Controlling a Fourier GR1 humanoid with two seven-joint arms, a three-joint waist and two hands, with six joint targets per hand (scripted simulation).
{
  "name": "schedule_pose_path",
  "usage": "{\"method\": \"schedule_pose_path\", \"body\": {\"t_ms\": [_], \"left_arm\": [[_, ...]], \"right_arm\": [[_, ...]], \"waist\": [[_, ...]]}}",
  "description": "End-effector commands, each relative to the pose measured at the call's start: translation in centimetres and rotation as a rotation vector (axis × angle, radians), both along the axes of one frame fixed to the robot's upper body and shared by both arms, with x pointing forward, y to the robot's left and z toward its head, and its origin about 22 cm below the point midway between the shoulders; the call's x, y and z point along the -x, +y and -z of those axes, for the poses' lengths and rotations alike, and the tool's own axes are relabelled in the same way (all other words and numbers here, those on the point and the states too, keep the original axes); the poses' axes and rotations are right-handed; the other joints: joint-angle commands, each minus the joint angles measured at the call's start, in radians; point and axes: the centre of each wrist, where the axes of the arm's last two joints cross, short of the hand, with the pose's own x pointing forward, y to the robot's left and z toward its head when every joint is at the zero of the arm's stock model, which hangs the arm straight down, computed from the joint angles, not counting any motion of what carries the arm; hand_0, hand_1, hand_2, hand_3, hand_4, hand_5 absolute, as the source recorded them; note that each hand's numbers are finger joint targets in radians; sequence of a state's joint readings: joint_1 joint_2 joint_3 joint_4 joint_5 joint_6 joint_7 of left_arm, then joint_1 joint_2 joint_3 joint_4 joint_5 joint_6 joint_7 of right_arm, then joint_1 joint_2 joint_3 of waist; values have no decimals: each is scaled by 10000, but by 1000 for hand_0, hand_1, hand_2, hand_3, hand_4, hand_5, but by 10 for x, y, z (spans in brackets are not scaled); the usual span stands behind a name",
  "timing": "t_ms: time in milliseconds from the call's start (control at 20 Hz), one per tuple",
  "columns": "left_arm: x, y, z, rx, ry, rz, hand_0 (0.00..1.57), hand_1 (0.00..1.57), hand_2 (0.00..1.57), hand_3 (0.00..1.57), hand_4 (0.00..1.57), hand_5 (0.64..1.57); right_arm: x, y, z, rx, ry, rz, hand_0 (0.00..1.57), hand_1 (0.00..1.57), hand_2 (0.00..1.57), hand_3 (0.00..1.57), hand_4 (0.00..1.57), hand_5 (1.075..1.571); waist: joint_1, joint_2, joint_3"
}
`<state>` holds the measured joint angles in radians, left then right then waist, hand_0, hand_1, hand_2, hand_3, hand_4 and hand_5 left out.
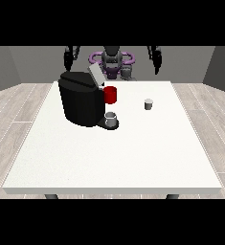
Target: Insert the coffee pod into the coffee machine and close the lid
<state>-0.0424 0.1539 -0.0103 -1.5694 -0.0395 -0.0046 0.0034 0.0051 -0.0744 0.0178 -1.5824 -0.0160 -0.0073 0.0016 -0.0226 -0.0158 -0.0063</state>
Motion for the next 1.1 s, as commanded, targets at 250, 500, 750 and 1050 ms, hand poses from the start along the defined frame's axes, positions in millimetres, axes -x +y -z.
{"method": "schedule_pose_path", "body": {"t_ms": [250, 500, 750, 1050], "left_arm": [[13, 6, 13, 1738, -1125, 729, 0, 0, 0, 0, 240, 1571], [-6, 17, -1, -189, -862, 668, 0, 0, 0, 0, 213, 1571], [-27, 60, -15, -1484, -285, 321, 0, 0, 0, 0, 0, 1571], [-67, 72, -29, -1355, 208, -226, 0, 0, 0, 0, 0, 1571]], "right_arm": [[16, -38, 29, 192, 670, 305, 0, 0, 0, 0, 128, 1571], [1, -19, 11, -418, -713, 1814, 0, 0, 0, 0, 181, 1571], [4, -3, 11, -346, -1091, 1470, 0, 0, 0, 0, 169, 1571], [-17, 7, -11, -609, -1945, 546, 0, 0, 0, 0, 186, 1571]], "waist": [[434, 16, 64], [-50, 27, 65], [-596, 383, 64], [-1208, 1335, 64]]}}
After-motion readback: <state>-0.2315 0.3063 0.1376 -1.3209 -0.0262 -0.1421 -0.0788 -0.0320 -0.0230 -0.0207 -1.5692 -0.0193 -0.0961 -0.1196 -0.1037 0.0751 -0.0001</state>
